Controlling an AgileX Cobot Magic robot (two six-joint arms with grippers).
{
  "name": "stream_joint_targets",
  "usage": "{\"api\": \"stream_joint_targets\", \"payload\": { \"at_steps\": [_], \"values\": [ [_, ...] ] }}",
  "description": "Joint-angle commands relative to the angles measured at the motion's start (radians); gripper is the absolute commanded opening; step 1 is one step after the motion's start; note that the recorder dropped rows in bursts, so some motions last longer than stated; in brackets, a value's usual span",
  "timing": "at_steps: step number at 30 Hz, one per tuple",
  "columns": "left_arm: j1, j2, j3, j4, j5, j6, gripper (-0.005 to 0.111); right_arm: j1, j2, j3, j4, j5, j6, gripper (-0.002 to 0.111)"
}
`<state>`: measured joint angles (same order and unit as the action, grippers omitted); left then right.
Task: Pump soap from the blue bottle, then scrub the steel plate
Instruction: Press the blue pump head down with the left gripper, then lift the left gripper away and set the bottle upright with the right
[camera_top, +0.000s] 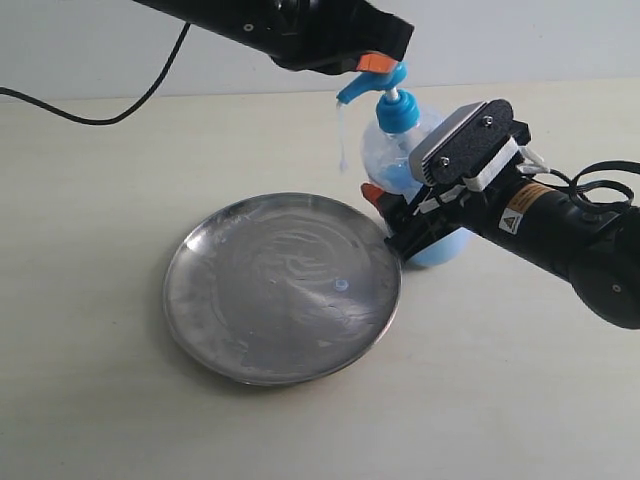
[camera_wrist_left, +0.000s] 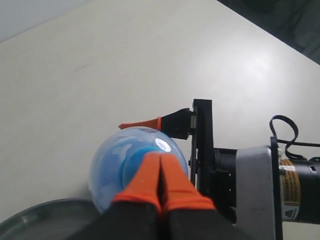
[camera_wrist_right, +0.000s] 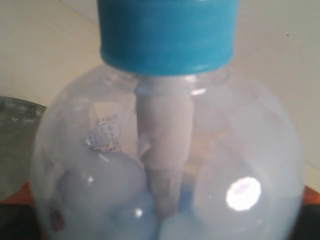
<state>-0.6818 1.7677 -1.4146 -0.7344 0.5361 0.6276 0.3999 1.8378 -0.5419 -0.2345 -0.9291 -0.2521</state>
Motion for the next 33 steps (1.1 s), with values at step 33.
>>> {"api": "stream_joint_targets", "payload": {
  "at_steps": [33],
  "values": [
    [0.064,-0.172,-0.168,0.175,0.042,-0.064,0.0,0.008,-0.007,-0.004,0.01,-0.029,-0.003,0.0]
  ]
}}
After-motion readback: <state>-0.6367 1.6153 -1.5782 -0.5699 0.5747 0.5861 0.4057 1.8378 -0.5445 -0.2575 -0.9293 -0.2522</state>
